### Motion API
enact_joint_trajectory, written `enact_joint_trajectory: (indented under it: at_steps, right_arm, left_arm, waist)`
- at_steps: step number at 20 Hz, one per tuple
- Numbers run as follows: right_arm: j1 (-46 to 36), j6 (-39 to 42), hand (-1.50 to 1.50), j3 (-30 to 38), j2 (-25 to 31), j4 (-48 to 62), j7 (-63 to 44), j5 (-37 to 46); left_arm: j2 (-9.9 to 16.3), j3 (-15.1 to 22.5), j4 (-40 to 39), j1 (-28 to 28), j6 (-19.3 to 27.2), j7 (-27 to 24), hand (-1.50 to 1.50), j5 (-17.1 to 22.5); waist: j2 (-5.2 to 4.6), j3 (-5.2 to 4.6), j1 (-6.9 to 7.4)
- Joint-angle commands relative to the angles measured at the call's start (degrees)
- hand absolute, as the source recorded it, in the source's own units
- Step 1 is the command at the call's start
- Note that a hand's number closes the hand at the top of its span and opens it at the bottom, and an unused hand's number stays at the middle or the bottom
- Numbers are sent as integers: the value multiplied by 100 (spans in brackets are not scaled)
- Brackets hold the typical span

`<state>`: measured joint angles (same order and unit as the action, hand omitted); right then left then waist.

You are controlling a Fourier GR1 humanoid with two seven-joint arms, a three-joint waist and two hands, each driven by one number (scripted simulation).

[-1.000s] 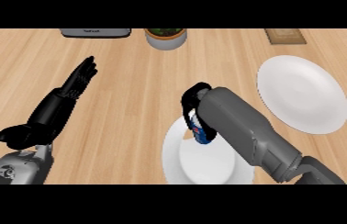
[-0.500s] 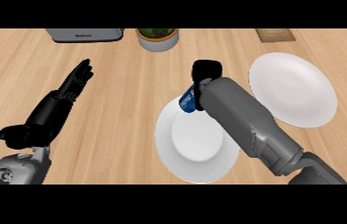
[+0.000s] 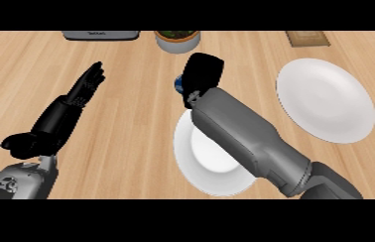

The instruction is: Pick the can from the plate and place it in the plate

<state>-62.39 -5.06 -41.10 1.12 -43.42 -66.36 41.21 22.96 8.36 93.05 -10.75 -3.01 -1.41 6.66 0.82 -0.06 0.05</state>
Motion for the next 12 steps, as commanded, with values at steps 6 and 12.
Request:
enact_joint_trajectory:
  at_steps: [6, 12]
  right_arm:
    - [-272, -450, 150, 187, -106, -306, -1877, 1214]
    - [104, -477, 150, 484, 76, -420, -1883, 2071]
  left_arm:
    - [-35, -93, 44, 104, 25, -68, 0, -20]
    - [54, -74, 237, 438, -114, -162, 0, -35]
  waist:
    - [35, 0, -138]
    - [18, 5, -120]
